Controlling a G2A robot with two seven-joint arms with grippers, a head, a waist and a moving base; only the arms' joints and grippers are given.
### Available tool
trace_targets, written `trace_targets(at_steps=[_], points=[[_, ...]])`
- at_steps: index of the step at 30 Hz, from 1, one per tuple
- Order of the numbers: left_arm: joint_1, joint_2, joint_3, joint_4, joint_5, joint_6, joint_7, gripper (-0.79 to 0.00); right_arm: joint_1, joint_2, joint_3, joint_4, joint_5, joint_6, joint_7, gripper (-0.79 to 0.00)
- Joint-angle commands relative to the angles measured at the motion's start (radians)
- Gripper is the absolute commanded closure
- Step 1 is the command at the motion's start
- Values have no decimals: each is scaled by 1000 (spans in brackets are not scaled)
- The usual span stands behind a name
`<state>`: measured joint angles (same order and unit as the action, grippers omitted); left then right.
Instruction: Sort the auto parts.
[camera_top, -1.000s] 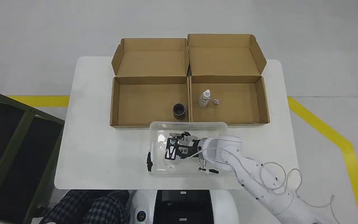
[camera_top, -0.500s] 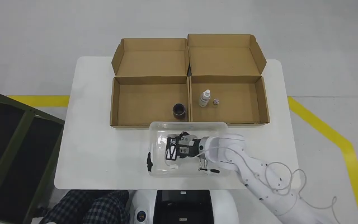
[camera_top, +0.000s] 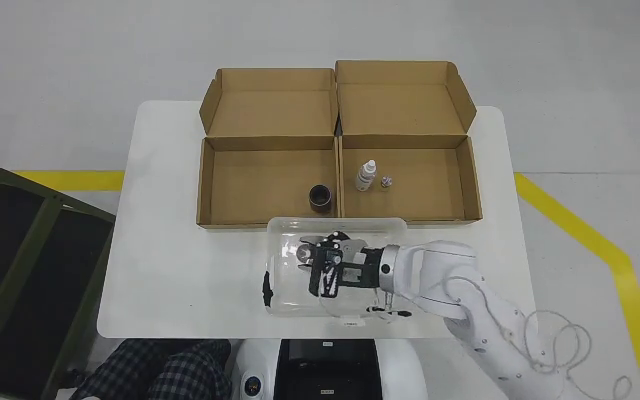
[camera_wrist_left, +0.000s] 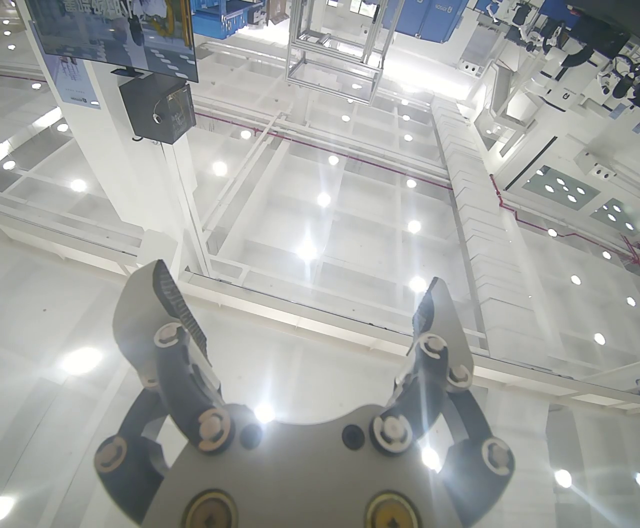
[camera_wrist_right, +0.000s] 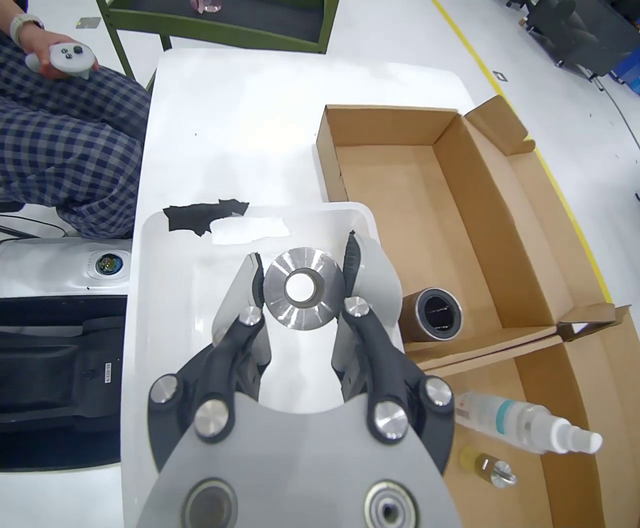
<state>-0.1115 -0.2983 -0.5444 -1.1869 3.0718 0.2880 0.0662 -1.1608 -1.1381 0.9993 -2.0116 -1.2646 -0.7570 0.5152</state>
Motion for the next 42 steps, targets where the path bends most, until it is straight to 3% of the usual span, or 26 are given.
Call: trace_targets(at_steps=[1, 13, 24, 32, 42], points=[[0, 0, 0, 0, 0, 0, 0, -785, -5, 5, 39, -12, 36, 2, -8, 0], [0, 0, 0, 0, 0, 0, 0, -785, -97, 40, 295, -106, 215, -13, -80, 0], [0, 0, 0, 0, 0, 0, 0, -785, -133, 54, 384, -100, 297, -24, -126, 0], [0, 0, 0, 0, 0, 0, 0, -785, -120, 58, 369, -90, 298, -25, -116, 0], [0, 0, 0, 0, 0, 0, 0, -785, 18, 36, 148, -6, 161, 56, -28, 0]])
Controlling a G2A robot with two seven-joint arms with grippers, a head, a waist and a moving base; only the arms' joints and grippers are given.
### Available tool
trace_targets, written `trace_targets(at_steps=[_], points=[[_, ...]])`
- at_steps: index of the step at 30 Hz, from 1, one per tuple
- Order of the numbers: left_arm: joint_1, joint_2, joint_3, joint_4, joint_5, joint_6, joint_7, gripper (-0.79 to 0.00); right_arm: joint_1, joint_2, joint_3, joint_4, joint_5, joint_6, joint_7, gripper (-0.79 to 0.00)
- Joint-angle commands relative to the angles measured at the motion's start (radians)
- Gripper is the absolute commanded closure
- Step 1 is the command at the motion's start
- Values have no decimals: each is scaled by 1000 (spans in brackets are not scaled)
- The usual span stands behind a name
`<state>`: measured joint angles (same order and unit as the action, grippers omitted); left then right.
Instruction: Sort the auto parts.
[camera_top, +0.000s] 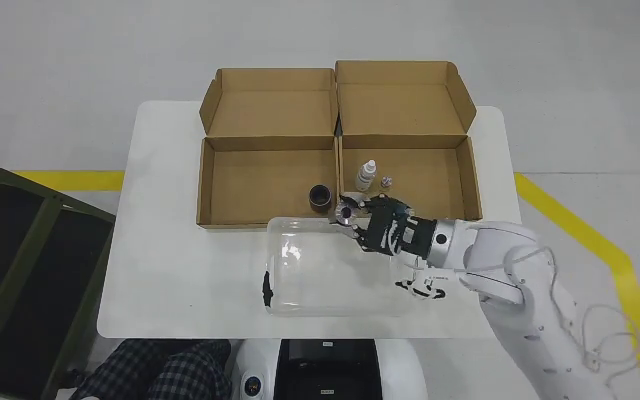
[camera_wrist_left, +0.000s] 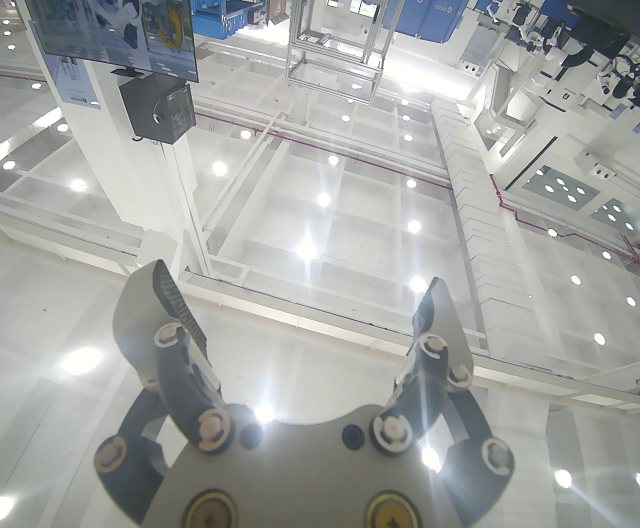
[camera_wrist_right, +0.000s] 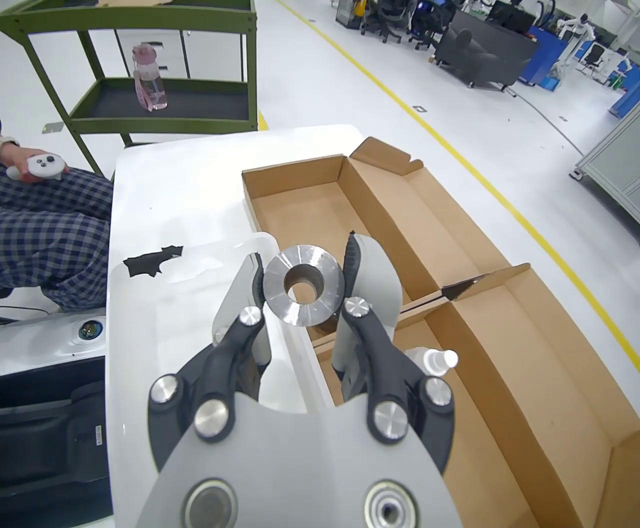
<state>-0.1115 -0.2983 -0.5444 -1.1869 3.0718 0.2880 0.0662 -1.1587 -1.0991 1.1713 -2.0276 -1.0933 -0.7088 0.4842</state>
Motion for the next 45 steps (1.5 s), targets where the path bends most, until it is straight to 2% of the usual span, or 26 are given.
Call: trace_targets(at_steps=[1, 14, 23, 36, 45], points=[[0, 0, 0, 0, 0, 0, 0, -785, 31, -6, -45, 20, -22, 18, 5, 0], [0, 0, 0, 0, 0, 0, 0, -785, 261, -71, -270, 233, -35, 168, 42, 0], [0, 0, 0, 0, 0, 0, 0, -785, 371, -109, -320, 392, -5, 250, 19, 0], [0, 0, 0, 0, 0, 0, 0, -785, 476, -149, -357, 598, 27, 244, -33, 0], [0, 0, 0, 0, 0, 0, 0, -785, 509, -178, -400, 724, 14, 256, -77, 0]])
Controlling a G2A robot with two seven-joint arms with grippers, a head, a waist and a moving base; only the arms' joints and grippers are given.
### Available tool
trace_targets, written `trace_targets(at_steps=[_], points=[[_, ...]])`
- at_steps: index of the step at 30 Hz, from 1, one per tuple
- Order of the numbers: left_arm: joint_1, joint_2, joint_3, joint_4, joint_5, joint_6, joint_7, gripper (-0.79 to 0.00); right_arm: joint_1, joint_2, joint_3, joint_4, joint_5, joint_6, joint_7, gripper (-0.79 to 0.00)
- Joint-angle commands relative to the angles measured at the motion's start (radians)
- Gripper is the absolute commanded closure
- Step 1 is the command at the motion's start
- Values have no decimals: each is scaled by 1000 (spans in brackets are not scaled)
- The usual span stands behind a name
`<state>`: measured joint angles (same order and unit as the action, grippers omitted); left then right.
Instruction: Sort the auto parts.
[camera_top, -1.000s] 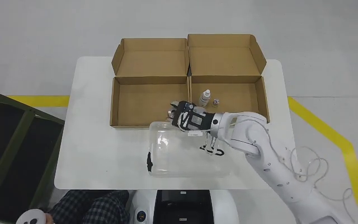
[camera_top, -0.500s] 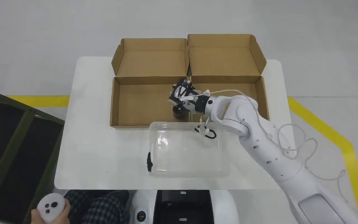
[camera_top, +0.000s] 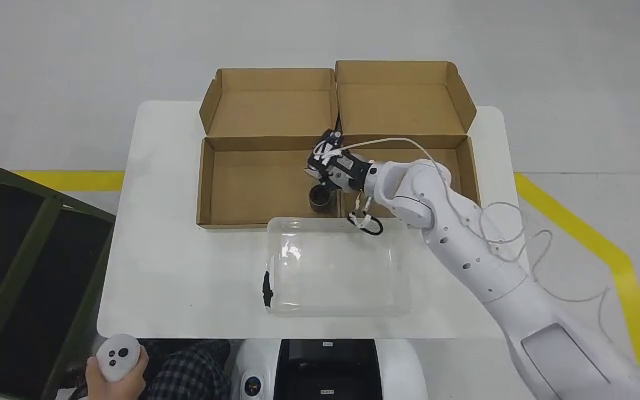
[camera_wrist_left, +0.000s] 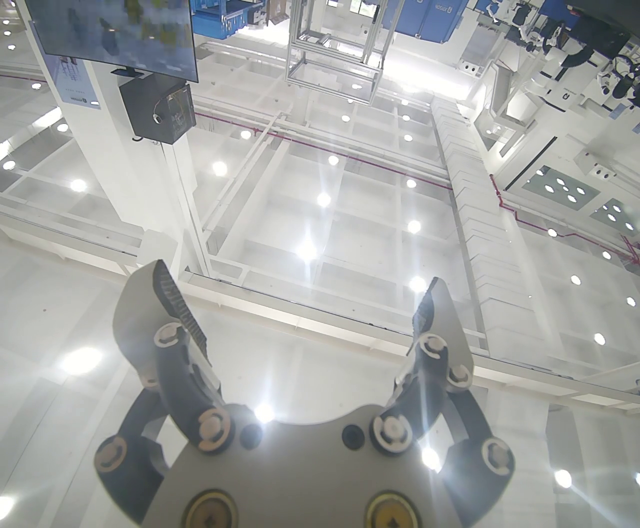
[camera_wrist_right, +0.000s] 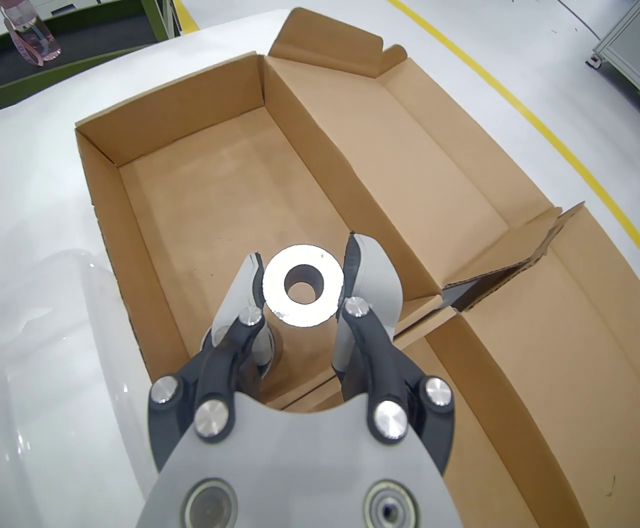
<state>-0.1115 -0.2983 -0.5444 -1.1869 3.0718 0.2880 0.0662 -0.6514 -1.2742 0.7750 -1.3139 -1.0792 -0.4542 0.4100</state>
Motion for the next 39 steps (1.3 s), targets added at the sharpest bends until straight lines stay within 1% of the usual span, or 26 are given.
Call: trace_targets(at_steps=[1, 7, 8, 9, 10, 13, 18, 21, 25, 32, 35, 39], points=[[0, 0, 0, 0, 0, 0, 0, -785, 4, -6, -8, 19, -2, 2, -6, 0], [0, 0, 0, 0, 0, 0, 0, -785, 9, -17, -19, 46, -21, 17, 1, 0], [0, 0, 0, 0, 0, 0, 0, -785, 9, -19, -20, 49, -24, 18, 4, -15], [0, 0, 0, 0, 0, 0, 0, -785, 10, -20, -20, 51, -27, 20, 7, -80], [0, 0, 0, 0, 0, 0, 0, -785, 10, -22, -21, 52, -30, 22, 11, -126], [0, 0, 0, 0, 0, 0, 0, -785, 10, -26, -26, 52, -47, 31, 26, -188], [0, 0, 0, 0, 0, 0, 0, -785, 9, -34, -34, 54, -62, 40, 44, -203], [0, 0, 0, 0, 0, 0, 0, -785, 11, -39, -38, 58, -73, 47, 52, -268], [0, 0, 0, 0, 0, 0, 0, -785, 14, -46, -41, 64, -83, 49, 59, -332], [0, 0, 0, 0, 0, 0, 0, -785, 11, -51, -33, 47, -96, 47, 65, -345], [0, 0, 0, 0, 0, 0, 0, -785, -1, -47, -16, -1, -107, 36, 69, -354], [0, 0, 0, 0, 0, 0, 0, -785, -38, -33, 22, -105, -123, 14, 79, -360]])
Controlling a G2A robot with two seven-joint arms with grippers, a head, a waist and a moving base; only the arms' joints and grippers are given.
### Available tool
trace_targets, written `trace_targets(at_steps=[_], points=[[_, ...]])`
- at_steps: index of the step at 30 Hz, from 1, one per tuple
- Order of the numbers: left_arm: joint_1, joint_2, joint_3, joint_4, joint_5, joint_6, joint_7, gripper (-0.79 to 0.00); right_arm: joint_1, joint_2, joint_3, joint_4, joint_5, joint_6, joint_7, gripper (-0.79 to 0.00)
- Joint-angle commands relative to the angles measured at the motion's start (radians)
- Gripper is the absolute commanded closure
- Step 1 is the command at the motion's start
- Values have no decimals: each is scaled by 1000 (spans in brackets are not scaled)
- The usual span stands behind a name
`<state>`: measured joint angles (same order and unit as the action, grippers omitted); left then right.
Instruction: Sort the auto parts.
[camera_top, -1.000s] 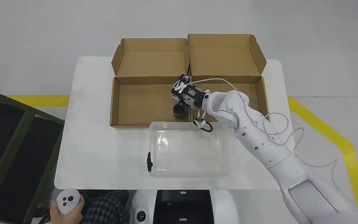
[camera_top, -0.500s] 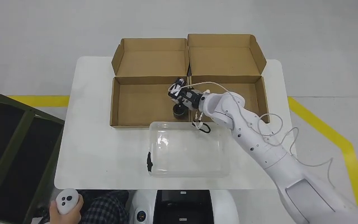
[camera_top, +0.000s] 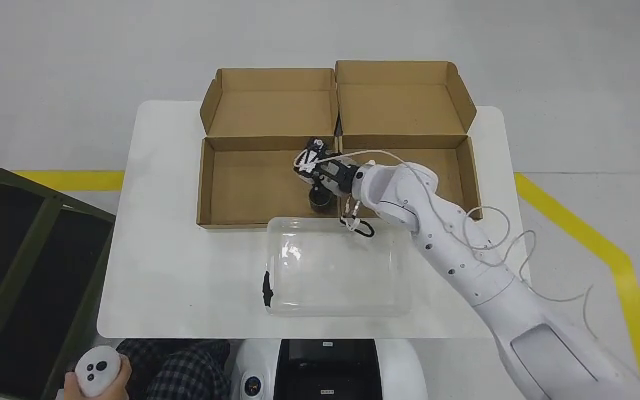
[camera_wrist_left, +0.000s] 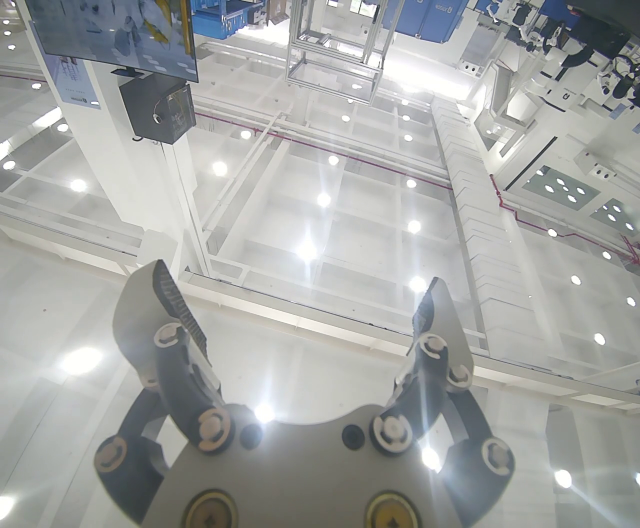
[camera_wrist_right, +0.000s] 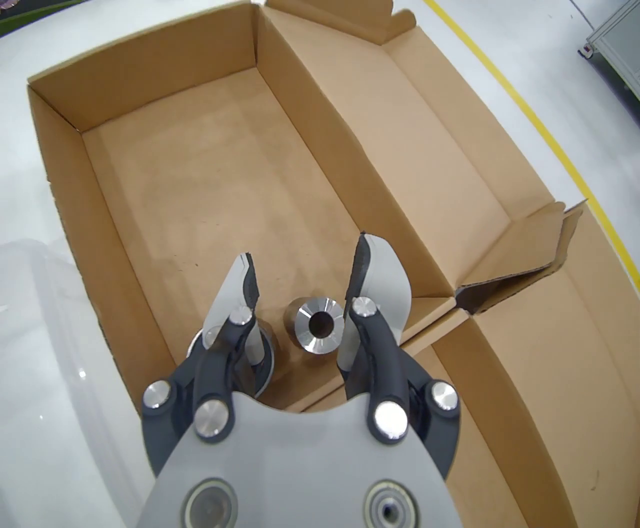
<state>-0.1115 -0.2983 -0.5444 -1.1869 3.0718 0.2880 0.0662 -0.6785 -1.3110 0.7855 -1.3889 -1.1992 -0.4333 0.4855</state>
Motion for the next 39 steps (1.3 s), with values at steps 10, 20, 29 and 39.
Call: trace_targets(at_steps=[10, 20, 29, 39], points=[[0, 0, 0, 0, 0, 0, 0, -785, -191, 57, 151, -347, -23, -95, 29, -385], [0, 0, 0, 0, 0, 0, 0, -785, -458, 113, 357, -541, -57, -162, -79, -628], [0, 0, 0, 0, 0, 0, 0, -785, -649, 149, 562, -560, -115, -185, -252, -785], [0, 0, 0, 0, 0, 0, 0, -785, -800, 169, 760, -515, -102, -166, -492, -785]])
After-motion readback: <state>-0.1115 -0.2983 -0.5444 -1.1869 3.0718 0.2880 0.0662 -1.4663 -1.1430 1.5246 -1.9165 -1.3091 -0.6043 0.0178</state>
